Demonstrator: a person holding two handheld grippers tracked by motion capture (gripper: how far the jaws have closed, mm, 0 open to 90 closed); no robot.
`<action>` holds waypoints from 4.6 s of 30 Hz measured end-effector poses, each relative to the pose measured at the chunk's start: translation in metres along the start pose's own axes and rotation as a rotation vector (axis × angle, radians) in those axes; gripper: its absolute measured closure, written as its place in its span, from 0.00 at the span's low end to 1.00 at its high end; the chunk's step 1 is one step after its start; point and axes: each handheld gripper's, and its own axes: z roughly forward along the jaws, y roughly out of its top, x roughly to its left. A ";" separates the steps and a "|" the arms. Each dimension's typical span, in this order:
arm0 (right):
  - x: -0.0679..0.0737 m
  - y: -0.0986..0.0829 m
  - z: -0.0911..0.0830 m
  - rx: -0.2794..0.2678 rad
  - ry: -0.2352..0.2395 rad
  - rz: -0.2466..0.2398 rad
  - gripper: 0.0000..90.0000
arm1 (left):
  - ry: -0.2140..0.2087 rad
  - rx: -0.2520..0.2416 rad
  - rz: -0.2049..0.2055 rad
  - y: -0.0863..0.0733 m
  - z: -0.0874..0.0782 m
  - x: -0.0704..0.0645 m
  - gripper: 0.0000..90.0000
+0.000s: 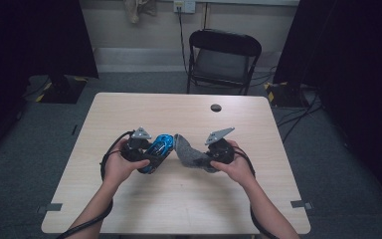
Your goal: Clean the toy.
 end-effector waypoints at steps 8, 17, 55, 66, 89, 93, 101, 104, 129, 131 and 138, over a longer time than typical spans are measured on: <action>-0.018 -0.002 -0.015 -0.007 -0.113 0.061 0.82 | -0.041 0.012 0.052 0.001 0.000 -0.020 0.31; -0.011 0.026 -0.011 -0.021 -0.114 0.016 0.82 | -0.100 0.046 0.080 0.004 0.022 -0.042 0.31; 0.014 0.021 0.021 0.036 -0.058 -0.013 0.82 | -0.042 -0.011 0.032 0.033 0.014 -0.024 0.31; 0.028 0.022 0.037 0.049 -0.020 -0.060 0.82 | -0.051 -0.013 0.033 0.037 0.016 -0.027 0.31; 0.004 0.006 0.017 0.054 -0.107 0.034 0.82 | -0.039 0.006 0.043 0.028 0.008 -0.021 0.31; -0.007 0.009 0.001 0.043 -0.151 0.051 0.82 | -0.041 0.016 0.041 0.022 0.007 -0.020 0.31; -0.007 0.015 -0.002 0.041 -0.156 0.034 0.82 | -0.053 0.027 0.040 0.021 0.013 -0.025 0.31; -0.001 0.018 0.003 0.053 -0.141 0.010 0.82 | -0.061 0.026 0.031 0.023 0.016 -0.025 0.31; 0.022 0.023 0.024 0.050 -0.080 -0.071 0.82 | -0.059 0.033 0.038 0.035 0.021 -0.029 0.31; 0.023 0.023 0.026 0.057 -0.077 -0.076 0.82 | -0.060 0.031 0.040 0.036 0.021 -0.029 0.31; 0.030 0.021 0.036 0.071 -0.047 -0.091 0.82 | -0.059 0.020 0.040 0.040 0.022 -0.030 0.31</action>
